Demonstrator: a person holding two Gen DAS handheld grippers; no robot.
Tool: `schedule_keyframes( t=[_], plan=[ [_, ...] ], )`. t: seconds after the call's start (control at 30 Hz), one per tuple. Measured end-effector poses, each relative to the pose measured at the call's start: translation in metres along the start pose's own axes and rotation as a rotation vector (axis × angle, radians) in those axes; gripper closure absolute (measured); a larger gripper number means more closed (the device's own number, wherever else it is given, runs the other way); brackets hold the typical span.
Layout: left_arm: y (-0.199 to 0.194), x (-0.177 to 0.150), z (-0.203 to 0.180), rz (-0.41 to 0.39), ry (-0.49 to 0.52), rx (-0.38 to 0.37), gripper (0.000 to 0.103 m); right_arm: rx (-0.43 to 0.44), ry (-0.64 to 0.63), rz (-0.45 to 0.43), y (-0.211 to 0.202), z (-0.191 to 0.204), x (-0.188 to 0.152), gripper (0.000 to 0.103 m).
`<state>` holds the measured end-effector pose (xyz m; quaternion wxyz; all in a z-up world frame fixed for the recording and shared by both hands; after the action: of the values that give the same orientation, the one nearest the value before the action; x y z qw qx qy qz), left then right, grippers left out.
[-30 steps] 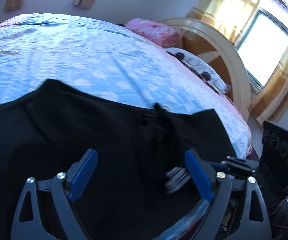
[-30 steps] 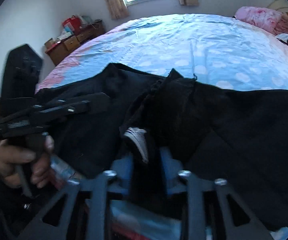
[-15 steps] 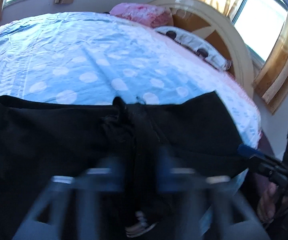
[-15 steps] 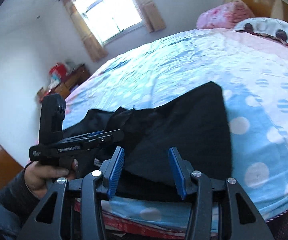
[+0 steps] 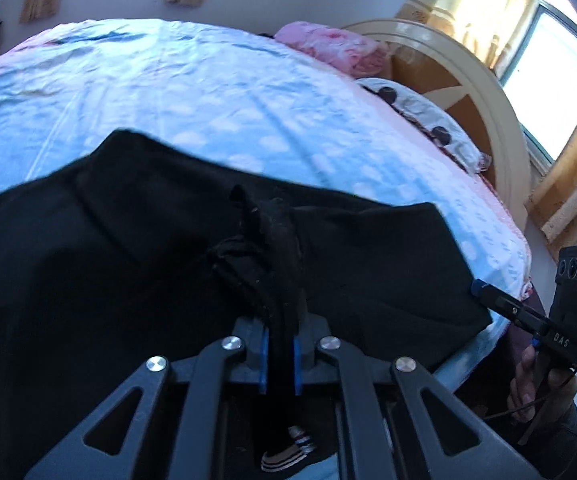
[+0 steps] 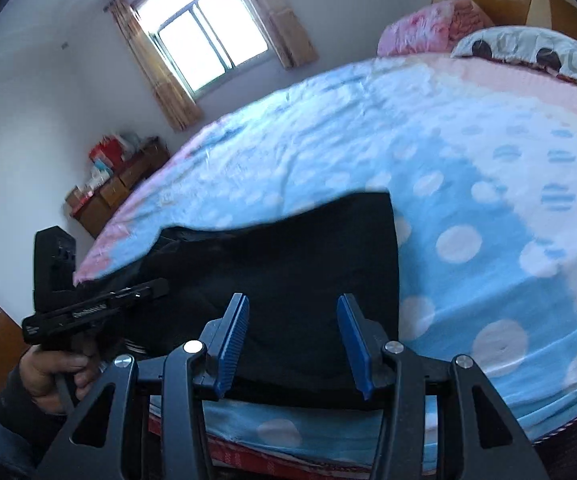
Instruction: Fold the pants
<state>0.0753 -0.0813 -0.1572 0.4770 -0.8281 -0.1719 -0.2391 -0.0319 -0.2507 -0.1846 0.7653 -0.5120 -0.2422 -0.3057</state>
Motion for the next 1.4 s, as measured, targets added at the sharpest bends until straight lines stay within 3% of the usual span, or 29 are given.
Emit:
schedule_keyframes(
  t=[0.23,0.37,0.43,0.53,0.63,0.7,0.8,0.9,0.97,1.03,1.13,1.27,1.33,1.4],
  plan=[
    [0.004,-0.003,0.0,-0.003,0.021,0.009,0.094,-0.041,-0.004,0.052,0.009,-0.005,-0.006,0.055],
    [0.005,-0.004,0.0,-0.009,0.039,0.018,0.093,-0.029,0.034,0.034,0.005,-0.011,-0.005,0.055],
    [0.007,-0.005,0.001,-0.009,0.034,0.014,0.091,-0.045,0.024,0.096,0.016,-0.013,-0.009,0.054],
    [0.007,-0.005,0.005,-0.014,0.03,0.004,0.086,-0.06,-0.001,0.108,0.019,-0.012,-0.01,0.054],
    [-0.002,-0.003,0.003,-0.031,0.049,0.033,0.073,-0.078,-0.023,0.091,0.009,-0.005,-0.001,0.054],
    [-0.014,0.001,-0.001,-0.086,0.078,0.06,0.054,-0.066,-0.034,0.048,-0.002,0.0,0.011,0.054],
    [-0.033,0.007,-0.011,-0.174,0.105,0.052,0.042,-0.043,-0.064,0.019,-0.003,0.009,0.03,0.054],
    [-0.036,0.008,-0.026,-0.198,0.141,0.018,0.04,0.015,-0.088,-0.014,0.005,0.016,0.049,0.054],
    [-0.027,0.005,-0.035,-0.168,0.169,-0.001,0.04,0.02,-0.093,-0.005,0.021,0.013,0.06,0.054],
    [-0.012,-0.002,-0.039,-0.126,0.2,0.009,0.04,0.014,-0.062,0.036,0.04,0.002,0.067,0.054],
    [0.011,-0.011,-0.034,-0.052,0.192,0.021,0.04,-0.065,0.017,0.136,0.071,-0.028,0.064,0.054],
    [0.008,-0.011,-0.036,-0.064,0.201,-0.007,0.039,-0.012,0.032,0.157,0.072,-0.035,0.063,0.054],
    [-0.005,-0.007,-0.028,-0.087,0.172,-0.021,0.038,-0.052,0.025,0.183,0.063,-0.027,0.066,0.054],
    [-0.019,-0.005,-0.017,-0.122,0.152,-0.008,0.033,0.0,-0.003,0.182,0.054,-0.008,0.075,0.054]
  ],
)
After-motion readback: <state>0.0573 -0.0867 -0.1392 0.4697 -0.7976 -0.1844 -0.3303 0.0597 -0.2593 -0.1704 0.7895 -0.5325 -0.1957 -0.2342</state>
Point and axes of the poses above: each gripper's, at about its wrist camera, not at the fingertips, and y roughly the way its jaws point, z to its left, x to its top, the point moved 5 cm from there along y, roughly the way its jaws point, and after that the axes turned 4 degrees about -y, right-handed, at the moved point
